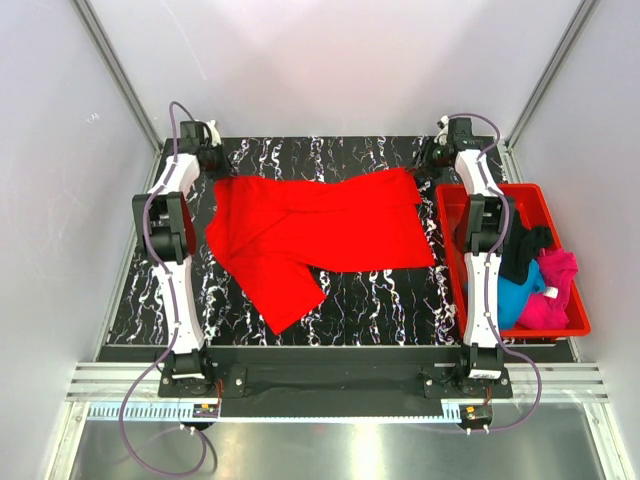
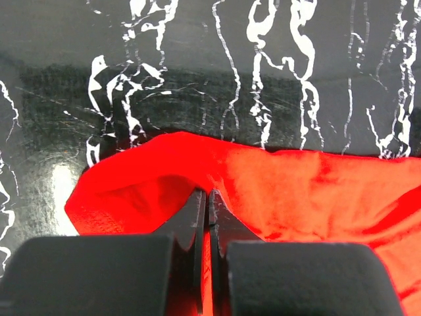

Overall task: Fold and stack the t-shirts
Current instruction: Fold the tshirt

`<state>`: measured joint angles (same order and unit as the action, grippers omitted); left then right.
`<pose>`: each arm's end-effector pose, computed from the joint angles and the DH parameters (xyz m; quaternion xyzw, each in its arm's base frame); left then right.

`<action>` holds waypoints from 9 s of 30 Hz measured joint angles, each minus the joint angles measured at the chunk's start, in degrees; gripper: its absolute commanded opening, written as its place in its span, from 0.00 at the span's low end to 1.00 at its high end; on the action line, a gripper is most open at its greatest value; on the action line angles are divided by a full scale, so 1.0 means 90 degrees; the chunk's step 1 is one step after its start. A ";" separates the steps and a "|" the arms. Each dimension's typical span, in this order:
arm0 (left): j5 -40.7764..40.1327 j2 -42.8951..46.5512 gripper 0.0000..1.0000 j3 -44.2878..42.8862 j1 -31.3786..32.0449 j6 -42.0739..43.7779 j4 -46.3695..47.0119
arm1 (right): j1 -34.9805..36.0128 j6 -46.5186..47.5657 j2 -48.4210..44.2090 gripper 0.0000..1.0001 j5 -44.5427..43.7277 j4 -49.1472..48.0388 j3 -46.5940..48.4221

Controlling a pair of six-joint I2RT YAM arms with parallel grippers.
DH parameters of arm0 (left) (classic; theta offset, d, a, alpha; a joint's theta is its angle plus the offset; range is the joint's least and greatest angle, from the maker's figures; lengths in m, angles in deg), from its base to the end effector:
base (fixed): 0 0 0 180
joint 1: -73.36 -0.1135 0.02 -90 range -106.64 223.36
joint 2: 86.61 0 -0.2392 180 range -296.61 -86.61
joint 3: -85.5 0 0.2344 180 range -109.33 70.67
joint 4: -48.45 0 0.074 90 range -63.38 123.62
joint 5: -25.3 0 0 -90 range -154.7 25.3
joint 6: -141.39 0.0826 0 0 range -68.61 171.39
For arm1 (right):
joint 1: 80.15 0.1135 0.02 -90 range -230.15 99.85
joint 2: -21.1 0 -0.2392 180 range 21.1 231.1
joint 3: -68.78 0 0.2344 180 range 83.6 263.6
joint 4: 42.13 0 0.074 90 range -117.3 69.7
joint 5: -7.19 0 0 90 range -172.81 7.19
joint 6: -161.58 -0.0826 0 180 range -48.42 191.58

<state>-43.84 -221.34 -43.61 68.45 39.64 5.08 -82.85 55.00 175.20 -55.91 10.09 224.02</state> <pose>0.5214 0.0153 0.1464 -0.0707 0.9206 -0.1898 0.3338 0.5634 0.0108 0.1078 0.0772 0.9170 0.2569 0.2951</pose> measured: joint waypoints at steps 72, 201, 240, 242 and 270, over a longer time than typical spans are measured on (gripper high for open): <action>-0.2067 0.4583 0.49 0.5991 0.1389 0.1090 -0.0440 | 0.0758 -0.2006 -0.2280 0.20 -0.3733 0.0328 -0.3364; -0.3291 0.1787 0.00 0.0787 0.0602 0.1678 0.0852 | 0.1520 -0.2198 -0.2433 0.25 -0.3706 -0.0627 -0.3558; -0.3235 0.1787 0.00 0.0787 0.0605 0.1632 0.0865 | 0.1532 -0.2285 -0.2324 0.00 -0.3871 -0.0500 -0.3699; -0.3242 0.1787 0.00 0.0787 0.0605 0.1632 0.0865 | 0.1532 -0.2283 -0.2327 0.00 -0.3874 -0.0500 -0.3696; -0.4393 0.1406 0.00 0.0595 0.0605 0.2317 0.2378 | 0.0831 -0.2715 -0.2108 0.00 -0.2769 -0.3883 -0.3130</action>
<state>-83.38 -208.69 -38.26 73.89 60.49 26.48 -75.37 30.57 156.23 -80.83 -24.86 195.85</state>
